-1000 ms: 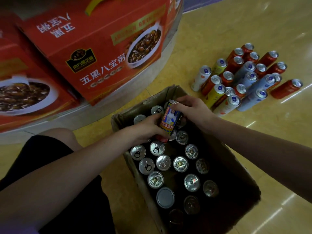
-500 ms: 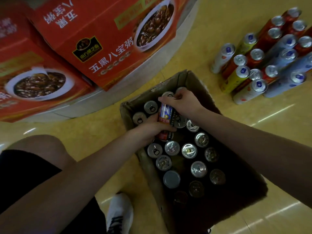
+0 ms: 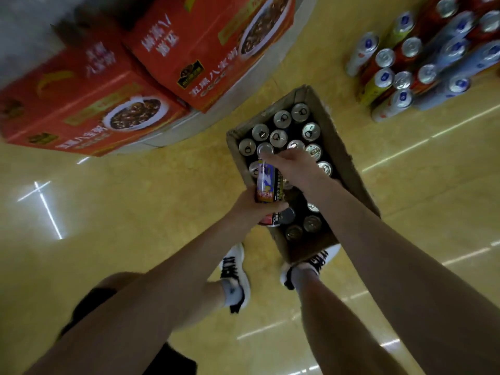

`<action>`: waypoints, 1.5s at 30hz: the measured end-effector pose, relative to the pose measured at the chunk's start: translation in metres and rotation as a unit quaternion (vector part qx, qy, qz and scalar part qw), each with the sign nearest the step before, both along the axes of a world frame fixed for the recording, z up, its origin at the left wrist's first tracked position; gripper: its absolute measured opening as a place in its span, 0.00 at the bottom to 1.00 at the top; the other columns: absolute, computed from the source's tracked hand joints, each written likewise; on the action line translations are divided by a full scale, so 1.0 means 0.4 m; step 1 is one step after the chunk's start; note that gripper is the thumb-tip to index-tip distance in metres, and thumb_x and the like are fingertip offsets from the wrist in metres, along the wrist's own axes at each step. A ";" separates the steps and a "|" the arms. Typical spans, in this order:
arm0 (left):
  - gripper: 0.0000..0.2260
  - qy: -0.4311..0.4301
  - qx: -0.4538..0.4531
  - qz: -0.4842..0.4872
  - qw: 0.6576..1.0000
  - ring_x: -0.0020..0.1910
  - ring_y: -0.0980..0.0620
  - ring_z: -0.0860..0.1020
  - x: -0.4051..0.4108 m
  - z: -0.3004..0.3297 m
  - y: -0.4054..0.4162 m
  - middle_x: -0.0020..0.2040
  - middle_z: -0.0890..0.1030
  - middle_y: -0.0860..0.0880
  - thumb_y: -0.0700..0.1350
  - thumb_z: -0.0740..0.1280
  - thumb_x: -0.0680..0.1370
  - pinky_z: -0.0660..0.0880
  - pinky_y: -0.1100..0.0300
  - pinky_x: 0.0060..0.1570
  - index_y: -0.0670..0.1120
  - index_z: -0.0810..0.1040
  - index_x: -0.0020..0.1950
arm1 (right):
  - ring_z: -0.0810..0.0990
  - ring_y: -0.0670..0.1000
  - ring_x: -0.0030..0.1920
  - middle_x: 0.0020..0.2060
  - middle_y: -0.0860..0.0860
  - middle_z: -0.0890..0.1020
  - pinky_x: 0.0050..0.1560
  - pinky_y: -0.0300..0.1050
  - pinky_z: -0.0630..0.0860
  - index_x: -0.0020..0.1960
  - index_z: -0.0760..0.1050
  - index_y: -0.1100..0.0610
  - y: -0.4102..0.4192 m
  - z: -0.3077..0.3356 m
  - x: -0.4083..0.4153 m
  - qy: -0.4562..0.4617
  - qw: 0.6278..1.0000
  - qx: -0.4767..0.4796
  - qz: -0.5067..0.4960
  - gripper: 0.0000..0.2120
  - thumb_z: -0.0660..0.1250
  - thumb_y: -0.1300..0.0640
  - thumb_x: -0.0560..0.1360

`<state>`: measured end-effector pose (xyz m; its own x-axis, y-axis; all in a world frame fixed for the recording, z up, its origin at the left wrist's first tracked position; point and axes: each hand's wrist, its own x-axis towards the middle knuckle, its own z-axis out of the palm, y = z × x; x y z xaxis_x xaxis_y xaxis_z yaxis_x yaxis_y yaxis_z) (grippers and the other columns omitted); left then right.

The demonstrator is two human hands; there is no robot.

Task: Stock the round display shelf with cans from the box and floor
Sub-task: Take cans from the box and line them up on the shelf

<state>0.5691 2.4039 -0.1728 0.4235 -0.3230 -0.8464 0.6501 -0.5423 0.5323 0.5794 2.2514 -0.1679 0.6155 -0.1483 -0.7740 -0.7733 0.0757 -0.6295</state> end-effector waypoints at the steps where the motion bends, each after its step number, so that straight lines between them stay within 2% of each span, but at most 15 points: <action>1: 0.21 0.008 0.002 -0.002 1.000 0.50 0.48 0.84 0.002 0.059 0.001 0.52 0.85 0.47 0.45 0.78 0.70 0.79 0.57 0.41 0.49 0.78 0.62 | 0.82 0.51 0.44 0.46 0.59 0.84 0.45 0.48 0.78 0.56 0.79 0.64 0.000 0.061 -0.003 0.015 0.999 0.027 -0.023 0.25 0.73 0.43 0.71; 2: 0.19 0.016 0.000 -0.007 1.000 0.49 0.48 0.84 0.007 0.128 0.003 0.51 0.85 0.48 0.45 0.77 0.71 0.80 0.57 0.40 0.50 0.78 0.60 | 0.83 0.52 0.46 0.48 0.57 0.84 0.46 0.49 0.80 0.57 0.79 0.61 -0.002 0.129 -0.006 0.022 0.998 0.049 -0.044 0.23 0.73 0.44 0.72; 5: 0.16 0.015 -0.027 -0.029 0.999 0.46 0.51 0.84 0.035 0.376 -0.001 0.51 0.85 0.47 0.45 0.77 0.72 0.81 0.57 0.40 0.50 0.78 0.58 | 0.81 0.51 0.36 0.44 0.57 0.84 0.33 0.41 0.76 0.55 0.79 0.62 -0.013 0.377 -0.012 0.007 0.990 0.096 -0.099 0.17 0.72 0.50 0.74; 8: 0.24 -0.032 -0.054 -0.067 0.996 0.51 0.49 0.83 0.073 0.653 -0.014 0.53 0.84 0.48 0.50 0.80 0.67 0.82 0.52 0.46 0.49 0.79 0.60 | 0.83 0.56 0.44 0.50 0.61 0.84 0.45 0.50 0.79 0.51 0.80 0.58 -0.016 0.671 -0.004 -0.021 0.988 0.072 -0.138 0.14 0.77 0.53 0.69; 11: 0.25 -0.095 -0.081 -0.118 0.985 0.50 0.49 0.82 0.118 0.914 -0.017 0.52 0.83 0.47 0.49 0.81 0.63 0.80 0.46 0.53 0.49 0.78 0.57 | 0.83 0.59 0.46 0.49 0.62 0.84 0.49 0.56 0.79 0.53 0.79 0.57 -0.024 0.930 0.019 -0.062 0.993 -0.004 -0.103 0.25 0.80 0.48 0.61; 14: 0.23 -0.143 -0.118 -0.132 0.974 0.49 0.44 0.82 0.172 1.145 -0.009 0.52 0.81 0.43 0.41 0.80 0.66 0.81 0.47 0.48 0.43 0.76 0.57 | 0.82 0.58 0.44 0.44 0.57 0.83 0.40 0.49 0.79 0.54 0.78 0.57 -0.018 1.225 0.054 -0.119 0.989 -0.049 -0.072 0.16 0.75 0.50 0.71; 17: 0.22 -0.204 -0.163 -0.151 0.954 0.46 0.49 0.81 0.228 1.357 0.006 0.51 0.81 0.46 0.38 0.78 0.68 0.80 0.54 0.40 0.44 0.76 0.59 | 0.80 0.49 0.37 0.38 0.51 0.81 0.33 0.39 0.77 0.48 0.78 0.56 0.003 1.479 0.084 -0.192 0.976 -0.074 -0.064 0.04 0.72 0.57 0.75; 21: 0.20 -0.309 -0.195 -0.114 0.924 0.41 0.56 0.80 0.308 1.598 0.033 0.44 0.82 0.49 0.34 0.78 0.67 0.76 0.65 0.39 0.40 0.78 0.56 | 0.81 0.45 0.35 0.38 0.50 0.82 0.35 0.39 0.78 0.46 0.77 0.55 0.062 1.767 0.141 -0.291 0.949 -0.116 -0.027 0.04 0.72 0.60 0.75; 24: 0.25 -0.361 -0.240 -0.090 0.897 0.50 0.52 0.82 0.366 1.748 0.075 0.52 0.84 0.46 0.32 0.78 0.66 0.80 0.57 0.51 0.40 0.77 0.61 | 0.82 0.48 0.36 0.39 0.55 0.82 0.37 0.40 0.78 0.48 0.77 0.60 0.126 1.944 0.193 -0.356 0.923 -0.145 -0.006 0.07 0.74 0.62 0.72; 26: 0.24 -0.390 -0.272 -0.067 0.877 0.47 0.52 0.82 0.401 1.846 0.116 0.50 0.84 0.46 0.31 0.77 0.66 0.80 0.58 0.47 0.39 0.77 0.60 | 0.82 0.51 0.41 0.41 0.57 0.82 0.43 0.44 0.77 0.50 0.79 0.61 0.174 2.042 0.230 -0.396 0.904 -0.162 0.010 0.10 0.75 0.62 0.71; 28: 0.25 -0.429 -0.280 -0.025 0.858 0.43 0.54 0.81 0.438 1.940 0.166 0.46 0.83 0.48 0.31 0.78 0.64 0.79 0.64 0.41 0.39 0.77 0.59 | 0.81 0.51 0.41 0.40 0.56 0.82 0.45 0.44 0.78 0.48 0.79 0.60 0.226 2.126 0.271 -0.432 0.887 -0.163 0.027 0.09 0.76 0.63 0.70; 31: 0.33 -0.487 -0.283 0.046 0.825 0.48 0.48 0.80 0.484 2.045 0.242 0.52 0.82 0.41 0.37 0.82 0.57 0.80 0.56 0.46 0.38 0.76 0.60 | 0.83 0.52 0.44 0.42 0.55 0.83 0.49 0.46 0.80 0.48 0.78 0.59 0.307 2.229 0.325 -0.491 0.858 -0.147 0.036 0.12 0.77 0.64 0.68; 36: 0.33 -0.504 -0.288 0.122 0.805 0.54 0.45 0.81 0.543 2.113 0.369 0.56 0.81 0.41 0.34 0.81 0.59 0.79 0.51 0.54 0.40 0.75 0.62 | 0.84 0.52 0.52 0.54 0.54 0.84 0.53 0.49 0.81 0.63 0.75 0.58 0.428 2.268 0.425 -0.524 0.841 -0.127 0.049 0.35 0.83 0.51 0.60; 40: 0.41 -0.522 -0.262 0.177 0.792 0.53 0.45 0.82 0.604 2.070 0.474 0.54 0.83 0.43 0.44 0.81 0.49 0.80 0.50 0.52 0.42 0.76 0.61 | 0.85 0.49 0.51 0.52 0.51 0.85 0.51 0.44 0.81 0.62 0.77 0.53 0.530 2.208 0.502 -0.524 0.844 -0.094 0.073 0.29 0.81 0.51 0.64; 45: 0.34 -0.513 -0.215 0.197 0.807 0.53 0.46 0.82 0.701 1.966 0.560 0.57 0.82 0.40 0.27 0.78 0.59 0.79 0.51 0.53 0.35 0.74 0.64 | 0.85 0.50 0.50 0.49 0.51 0.85 0.50 0.45 0.81 0.60 0.79 0.52 0.627 2.075 0.628 -0.497 0.859 -0.078 0.099 0.28 0.82 0.50 0.62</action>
